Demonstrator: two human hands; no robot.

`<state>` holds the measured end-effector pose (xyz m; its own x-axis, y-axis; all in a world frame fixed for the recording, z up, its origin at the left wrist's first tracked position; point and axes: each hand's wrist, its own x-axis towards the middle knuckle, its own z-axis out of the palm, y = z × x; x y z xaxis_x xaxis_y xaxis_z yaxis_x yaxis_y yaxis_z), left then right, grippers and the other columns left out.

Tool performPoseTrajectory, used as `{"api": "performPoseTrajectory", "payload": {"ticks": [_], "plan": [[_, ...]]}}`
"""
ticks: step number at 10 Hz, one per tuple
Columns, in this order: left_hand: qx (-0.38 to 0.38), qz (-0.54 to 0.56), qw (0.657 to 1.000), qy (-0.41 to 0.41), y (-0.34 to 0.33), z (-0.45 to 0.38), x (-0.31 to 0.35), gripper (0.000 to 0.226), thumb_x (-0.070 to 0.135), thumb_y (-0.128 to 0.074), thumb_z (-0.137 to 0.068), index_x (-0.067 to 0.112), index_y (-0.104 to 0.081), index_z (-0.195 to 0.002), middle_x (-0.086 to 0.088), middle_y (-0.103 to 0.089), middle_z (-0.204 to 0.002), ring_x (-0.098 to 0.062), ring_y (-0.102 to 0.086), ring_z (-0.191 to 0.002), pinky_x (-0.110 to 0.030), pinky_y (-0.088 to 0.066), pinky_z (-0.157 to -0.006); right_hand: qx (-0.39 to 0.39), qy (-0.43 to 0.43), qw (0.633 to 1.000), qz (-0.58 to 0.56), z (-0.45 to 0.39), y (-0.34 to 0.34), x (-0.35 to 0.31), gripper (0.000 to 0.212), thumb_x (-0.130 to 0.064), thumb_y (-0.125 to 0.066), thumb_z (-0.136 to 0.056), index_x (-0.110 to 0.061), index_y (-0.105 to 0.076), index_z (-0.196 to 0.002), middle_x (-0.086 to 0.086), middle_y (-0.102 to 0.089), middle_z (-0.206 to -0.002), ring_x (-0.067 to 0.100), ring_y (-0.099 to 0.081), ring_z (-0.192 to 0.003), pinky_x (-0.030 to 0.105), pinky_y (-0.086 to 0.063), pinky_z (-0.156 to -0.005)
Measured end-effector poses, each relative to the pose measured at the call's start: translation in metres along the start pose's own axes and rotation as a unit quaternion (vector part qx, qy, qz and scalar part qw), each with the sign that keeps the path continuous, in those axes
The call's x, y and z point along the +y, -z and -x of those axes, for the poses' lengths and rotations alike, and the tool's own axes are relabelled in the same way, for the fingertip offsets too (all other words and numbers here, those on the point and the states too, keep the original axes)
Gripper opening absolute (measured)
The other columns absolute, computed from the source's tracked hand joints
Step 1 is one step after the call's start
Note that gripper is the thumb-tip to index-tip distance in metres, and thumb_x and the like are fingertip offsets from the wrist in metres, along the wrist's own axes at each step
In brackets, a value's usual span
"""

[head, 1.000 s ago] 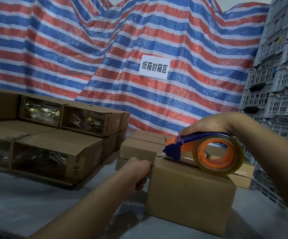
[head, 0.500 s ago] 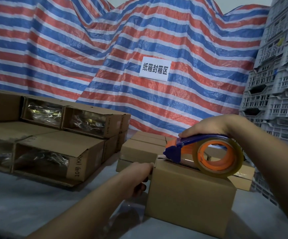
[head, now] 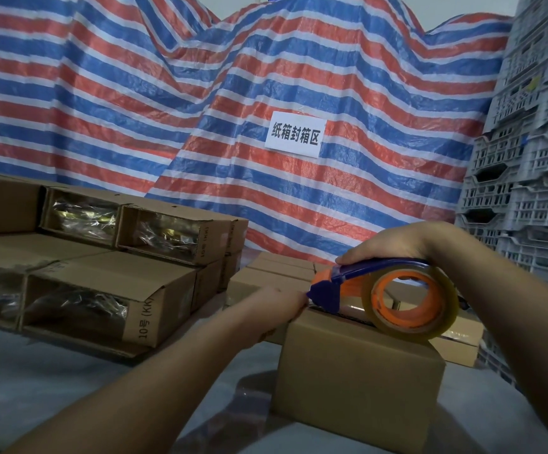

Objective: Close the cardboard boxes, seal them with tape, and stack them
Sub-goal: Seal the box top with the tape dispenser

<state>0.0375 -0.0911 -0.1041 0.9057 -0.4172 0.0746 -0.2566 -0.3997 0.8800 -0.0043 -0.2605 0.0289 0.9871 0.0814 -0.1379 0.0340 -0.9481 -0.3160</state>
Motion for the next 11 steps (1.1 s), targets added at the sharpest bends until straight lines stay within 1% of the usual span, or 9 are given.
{"api": "performPoseTrajectory", "payload": {"ticks": [1,3,4,6,7,8,9,10,11], "plan": [[0.003,-0.035,0.999,0.017,0.0,-0.008,-0.001,0.034,0.048,-0.046,-0.099,0.018,-0.058,-0.112,0.001,-0.052,-0.079,-0.009,-0.043,-0.063,-0.021,-0.033,-0.052,0.004,-0.048,0.998,-0.044,0.005,-0.001,0.006,0.008,-0.023,-0.061,-0.097,-0.017,-0.064,-0.101,-0.002,-0.066,-0.094,0.012,-0.063,-0.081,0.019,-0.055,-0.068],[-0.001,-0.075,0.997,0.027,0.004,-0.01,0.002,0.045,0.051,-0.045,-0.099,0.017,-0.054,-0.127,-0.009,-0.058,-0.096,-0.015,-0.056,-0.081,-0.024,-0.038,-0.061,-0.085,-0.134,0.987,0.013,0.019,0.021,0.008,0.043,-0.053,-0.046,-0.101,-0.021,-0.055,-0.128,0.002,-0.069,-0.082,0.013,-0.064,-0.072,0.021,-0.053,-0.068],[0.01,-0.063,0.997,0.033,0.003,-0.01,0.0,0.045,0.051,-0.046,-0.098,0.019,-0.054,-0.128,-0.006,-0.055,-0.093,-0.014,-0.051,-0.076,-0.023,-0.039,-0.06,-0.103,-0.184,0.977,-0.029,0.04,0.033,0.035,0.041,-0.054,-0.05,-0.099,-0.021,-0.058,-0.122,0.002,-0.064,-0.071,0.013,-0.06,-0.058,0.022,-0.051,-0.058],[0.003,-0.058,0.998,0.035,0.001,-0.009,-0.001,0.048,0.056,-0.045,-0.097,0.019,-0.054,-0.125,-0.005,-0.054,-0.089,-0.014,-0.05,-0.072,-0.023,-0.041,-0.059,-0.058,-0.225,0.972,-0.021,0.057,0.019,0.066,0.046,-0.06,-0.052,-0.094,-0.02,-0.064,-0.113,0.0,-0.07,-0.072,0.01,-0.064,-0.057,0.022,-0.051,-0.06],[0.029,-0.134,0.991,0.004,0.004,-0.006,0.004,0.048,0.055,-0.038,-0.1,0.017,-0.057,-0.123,-0.01,-0.062,-0.115,-0.024,-0.06,-0.103,-0.033,-0.05,-0.089,-0.031,-0.228,0.973,-0.024,0.055,0.016,0.068,0.051,-0.061,-0.055,-0.093,-0.016,-0.063,-0.115,0.001,-0.072,-0.076,0.011,-0.066,-0.063,0.026,-0.051,-0.069],[0.192,-0.315,0.916,-0.158,0.003,0.002,0.014,0.038,0.046,-0.03,-0.104,0.026,-0.063,-0.107,0.002,-0.065,-0.095,-0.014,-0.063,-0.089,-0.039,-0.056,-0.084,-0.029,-0.237,0.971,-0.033,0.054,0.016,0.068,0.053,-0.06,-0.056,-0.093,-0.013,-0.061,-0.117,0.002,-0.071,-0.077,0.012,-0.065,-0.063,0.025,-0.052,-0.07],[0.146,-0.301,0.892,-0.304,-0.011,0.016,0.024,0.044,0.066,-0.025,-0.094,0.038,-0.056,-0.109,0.015,-0.061,-0.105,0.0,-0.055,-0.091,-0.025,-0.048,-0.076,-0.038,-0.234,0.971,-0.037,0.05,0.016,0.071,0.052,-0.06,-0.056,-0.093,-0.013,-0.06,-0.114,0.0,-0.071,-0.074,0.011,-0.065,-0.059,0.023,-0.052,-0.063],[-0.034,-0.376,0.876,-0.299,-0.032,0.024,0.024,0.066,0.079,-0.024,-0.087,0.039,-0.041,-0.138,0.011,-0.05,-0.139,-0.005,-0.046,-0.116,-0.021,-0.037,-0.085,-0.052,-0.229,0.97,-0.065,0.049,0.016,0.076,0.048,-0.057,-0.056,-0.094,-0.014,-0.061,-0.112,0.001,-0.07,-0.074,0.011,-0.065,-0.058,0.023,-0.052,-0.061],[-0.017,-0.435,0.847,-0.306,-0.035,0.027,0.02,0.07,0.072,-0.032,-0.092,0.034,-0.03,-0.15,0.008,-0.035,-0.156,-0.011,-0.035,-0.139,-0.034,-0.032,-0.109,-0.058,-0.209,0.973,-0.071,0.052,0.017,0.085,0.047,-0.059,-0.054,-0.095,-0.016,-0.062,-0.113,0.001,-0.07,-0.075,0.011,-0.064,-0.059,0.023,-0.051,-0.062]]}}
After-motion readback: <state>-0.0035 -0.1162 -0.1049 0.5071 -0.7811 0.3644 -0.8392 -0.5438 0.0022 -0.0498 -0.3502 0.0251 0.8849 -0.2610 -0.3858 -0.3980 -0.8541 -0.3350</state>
